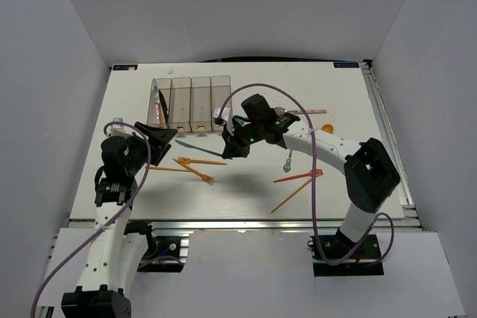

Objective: Sort the eating utensils into containers

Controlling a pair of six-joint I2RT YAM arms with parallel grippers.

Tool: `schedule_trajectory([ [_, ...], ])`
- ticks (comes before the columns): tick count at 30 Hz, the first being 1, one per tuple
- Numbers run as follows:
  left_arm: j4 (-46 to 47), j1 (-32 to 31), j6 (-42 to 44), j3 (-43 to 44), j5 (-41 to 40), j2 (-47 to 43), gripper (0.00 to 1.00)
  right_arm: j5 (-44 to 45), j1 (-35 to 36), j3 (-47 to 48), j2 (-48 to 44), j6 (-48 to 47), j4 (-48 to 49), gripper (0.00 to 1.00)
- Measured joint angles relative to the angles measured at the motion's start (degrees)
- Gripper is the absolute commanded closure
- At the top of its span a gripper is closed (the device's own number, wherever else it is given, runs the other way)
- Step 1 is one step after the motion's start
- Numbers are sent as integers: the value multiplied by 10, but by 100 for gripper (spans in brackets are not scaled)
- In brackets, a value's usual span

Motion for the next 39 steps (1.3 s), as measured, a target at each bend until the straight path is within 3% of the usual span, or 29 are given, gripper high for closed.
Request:
schedule_trajectory([
  [11, 72, 0, -17, -1, 32, 75, 26, 0, 9, 54, 41, 130, 15, 100],
  [26, 94, -9, -12, -3, 35, 123, 29, -3, 21, 92, 57, 169, 38, 100],
  [29, 106, -18, -9, -3, 35, 149, 50, -5, 31, 99, 58, 172, 38, 100],
  [30, 110, -21, -10, -3, 35, 157, 73, -5, 35, 102, 58, 173, 39, 100],
  [32, 119, -31, -11, -3, 38, 171, 97, -3, 39, 106, 58, 173, 39, 100],
  [34, 132, -37, -11, 1, 46, 179, 100, 1, 42, 106, 60, 170, 32, 100],
  [36, 137, -41, -3, 6, 46, 181, 100, 0, 41, 106, 64, 165, 33, 75],
  [37, 131, -42, 3, 10, 45, 184, 100, -5, 40, 106, 65, 155, 34, 46],
  [38, 123, -43, 14, 18, 44, 187, 100, -10, 38, 106, 65, 146, 32, 32],
  [39, 109, -43, 30, 28, 42, 190, 100, -16, 36, 107, 65, 134, 27, 11],
])
